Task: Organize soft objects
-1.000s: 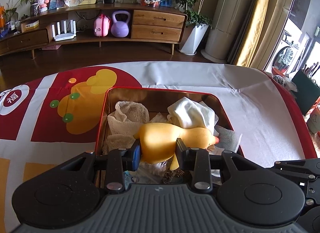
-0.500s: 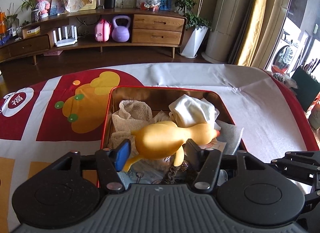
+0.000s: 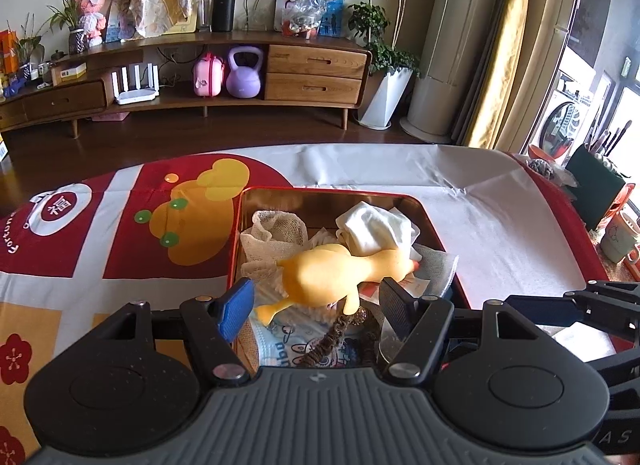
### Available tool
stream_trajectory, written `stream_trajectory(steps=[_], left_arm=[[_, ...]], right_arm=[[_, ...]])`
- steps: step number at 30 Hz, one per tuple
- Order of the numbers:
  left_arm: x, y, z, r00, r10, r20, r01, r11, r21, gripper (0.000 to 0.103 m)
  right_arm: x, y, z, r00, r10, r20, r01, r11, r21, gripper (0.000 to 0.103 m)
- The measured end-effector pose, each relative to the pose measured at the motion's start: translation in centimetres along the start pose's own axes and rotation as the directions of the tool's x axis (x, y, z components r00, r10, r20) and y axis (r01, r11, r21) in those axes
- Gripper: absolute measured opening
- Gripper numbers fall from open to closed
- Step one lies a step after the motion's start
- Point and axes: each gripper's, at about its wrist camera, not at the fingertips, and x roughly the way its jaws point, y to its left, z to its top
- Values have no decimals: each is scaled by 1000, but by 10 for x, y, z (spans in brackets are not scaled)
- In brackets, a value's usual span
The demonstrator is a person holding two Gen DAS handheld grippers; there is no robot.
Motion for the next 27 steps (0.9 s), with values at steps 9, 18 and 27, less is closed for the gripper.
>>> stream_trajectory(steps=[9, 18, 27], left_arm=[[-48, 0, -4, 999, -15, 34, 15, 1000, -2, 70], [-93, 0, -24, 997, -37, 66, 37, 999, -1, 73], [-131, 4, -50, 993, -43, 109, 45, 999, -14, 85]], right_arm=[[-42, 13, -1, 998, 1, 68, 0, 1000, -12, 73], [-74, 27, -17, 992, 8, 122, -6, 1000, -16, 85], [-100, 39, -36, 982, 22, 190, -19, 1000, -20, 99]])
